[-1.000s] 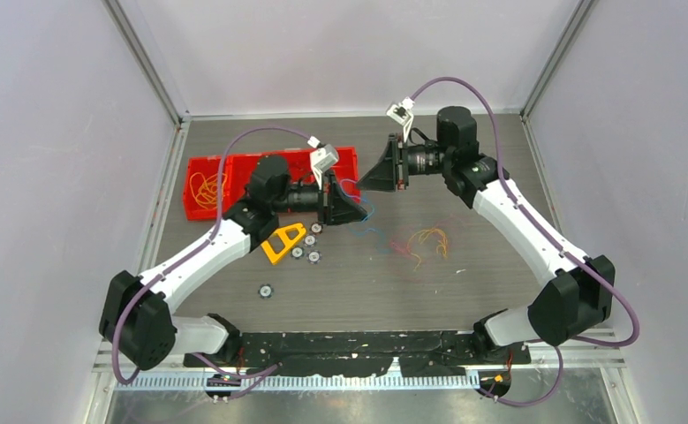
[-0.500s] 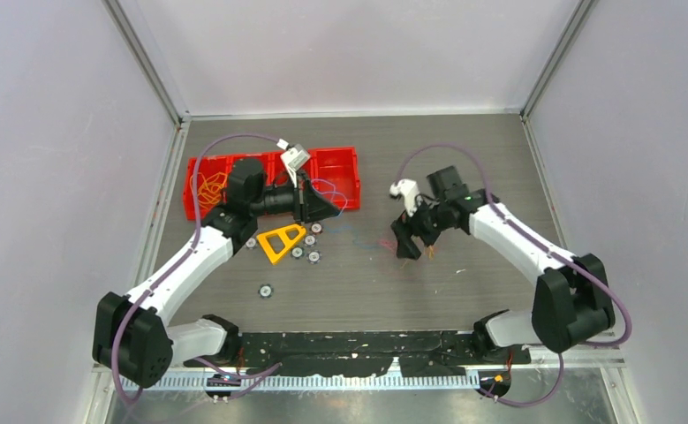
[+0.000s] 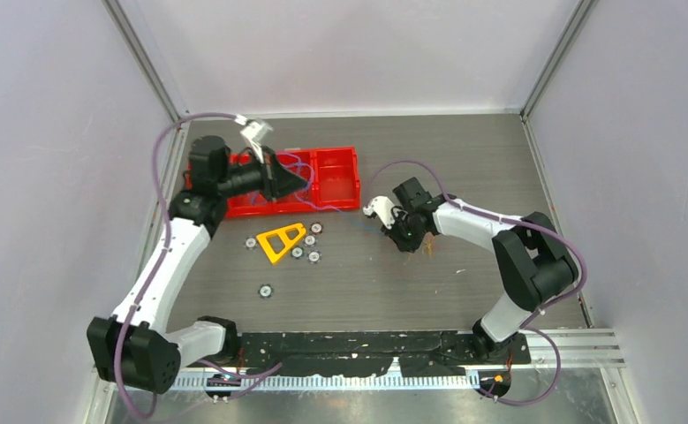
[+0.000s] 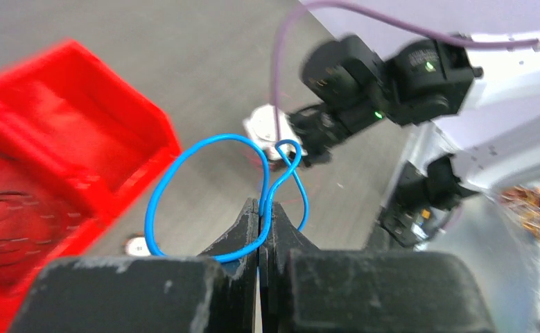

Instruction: Untangle the cables

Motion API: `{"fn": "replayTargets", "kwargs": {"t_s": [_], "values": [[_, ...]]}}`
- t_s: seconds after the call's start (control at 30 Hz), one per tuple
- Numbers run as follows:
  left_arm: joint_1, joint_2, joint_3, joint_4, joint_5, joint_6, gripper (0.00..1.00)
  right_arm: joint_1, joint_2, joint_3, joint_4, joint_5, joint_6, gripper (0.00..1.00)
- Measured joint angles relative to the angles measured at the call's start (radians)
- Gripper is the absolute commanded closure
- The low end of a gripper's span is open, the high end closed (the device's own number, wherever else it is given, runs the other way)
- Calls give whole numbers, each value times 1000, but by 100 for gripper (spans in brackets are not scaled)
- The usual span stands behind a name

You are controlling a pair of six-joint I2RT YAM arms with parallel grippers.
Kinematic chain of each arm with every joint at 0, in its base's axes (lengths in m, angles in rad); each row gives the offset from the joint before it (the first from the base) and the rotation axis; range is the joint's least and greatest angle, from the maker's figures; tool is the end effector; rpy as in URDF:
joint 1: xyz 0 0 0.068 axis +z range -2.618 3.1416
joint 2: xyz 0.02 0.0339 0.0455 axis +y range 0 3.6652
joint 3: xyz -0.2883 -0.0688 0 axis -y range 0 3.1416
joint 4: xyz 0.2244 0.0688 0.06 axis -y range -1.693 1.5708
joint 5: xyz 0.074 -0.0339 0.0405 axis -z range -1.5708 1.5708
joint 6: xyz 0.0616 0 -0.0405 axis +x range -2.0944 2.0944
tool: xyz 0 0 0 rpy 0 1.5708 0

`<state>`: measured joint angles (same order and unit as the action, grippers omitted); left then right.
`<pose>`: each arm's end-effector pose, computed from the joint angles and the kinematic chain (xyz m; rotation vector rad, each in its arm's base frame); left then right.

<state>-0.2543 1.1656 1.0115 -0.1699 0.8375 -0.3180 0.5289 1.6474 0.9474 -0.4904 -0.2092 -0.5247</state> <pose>0.2271 -0.1063 0.3666 0.5359 1.8785 -1.1720 0.2544 0.1635 0.1776 -1.4296 2.3475 0.2896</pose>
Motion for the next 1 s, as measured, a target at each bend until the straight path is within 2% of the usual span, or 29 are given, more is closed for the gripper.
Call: {"fn": "replayTargets", "kwargs": {"t_s": [0.2, 0.4, 0.6, 1.0], "values": [[174, -69, 164, -208, -11, 189, 100, -67, -91, -66, -40, 25, -41, 95], [183, -135, 135, -323, 3, 314, 100, -161, -152, -42, -118, -10, -56, 95], [183, -144, 116, -339, -39, 362, 100, -173, -189, 24, -175, -105, -44, 95], [203, 111, 303, -389, -222, 531, 100, -173, -212, 115, -232, -246, 18, 95]]}}
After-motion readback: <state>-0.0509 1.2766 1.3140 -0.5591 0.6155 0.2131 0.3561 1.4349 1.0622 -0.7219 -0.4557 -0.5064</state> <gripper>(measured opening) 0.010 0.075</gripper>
